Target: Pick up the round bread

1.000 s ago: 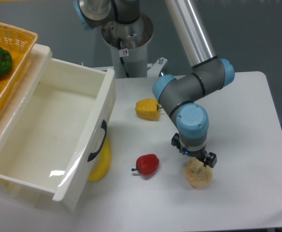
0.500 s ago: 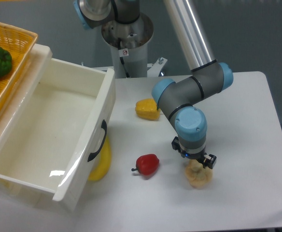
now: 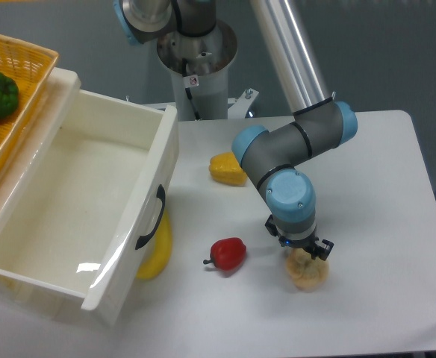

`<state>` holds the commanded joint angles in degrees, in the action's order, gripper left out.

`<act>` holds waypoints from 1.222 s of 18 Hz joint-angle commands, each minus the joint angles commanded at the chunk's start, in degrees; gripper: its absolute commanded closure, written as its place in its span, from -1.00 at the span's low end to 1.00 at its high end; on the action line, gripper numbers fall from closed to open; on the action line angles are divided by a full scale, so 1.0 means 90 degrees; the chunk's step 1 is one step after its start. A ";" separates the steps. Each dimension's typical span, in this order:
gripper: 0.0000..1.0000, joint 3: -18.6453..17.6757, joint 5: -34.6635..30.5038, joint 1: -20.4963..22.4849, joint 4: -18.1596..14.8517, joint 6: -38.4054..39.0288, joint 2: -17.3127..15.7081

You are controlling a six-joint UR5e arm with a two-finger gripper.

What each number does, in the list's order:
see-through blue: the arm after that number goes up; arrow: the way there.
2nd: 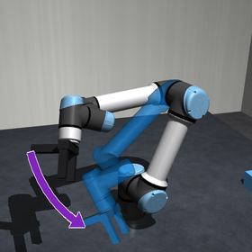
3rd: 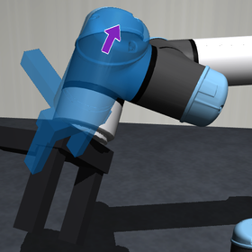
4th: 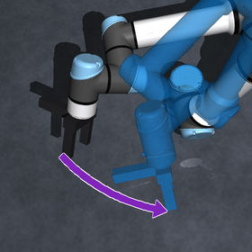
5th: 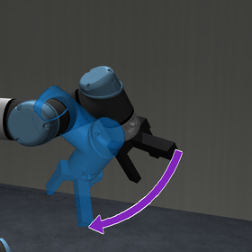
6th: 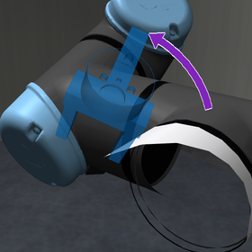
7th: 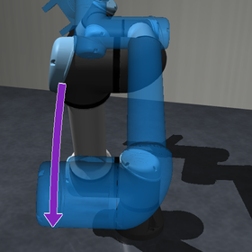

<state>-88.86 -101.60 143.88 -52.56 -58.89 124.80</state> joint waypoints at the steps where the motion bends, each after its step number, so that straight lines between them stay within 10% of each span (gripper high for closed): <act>1: -0.08 0.0010 0.0010 0.0000 0.0000 0.0010 0.0010; 9: 1.00 0.0098 0.0010 -0.0039 -0.0010 0.0088 0.0010; 18: 1.00 0.0507 0.0400 0.0078 -0.0117 0.0000 -0.0068; 22: 1.00 0.1053 0.0653 0.0253 -0.0906 -0.0282 -0.0088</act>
<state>-79.38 -95.73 146.16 -60.71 -61.43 124.01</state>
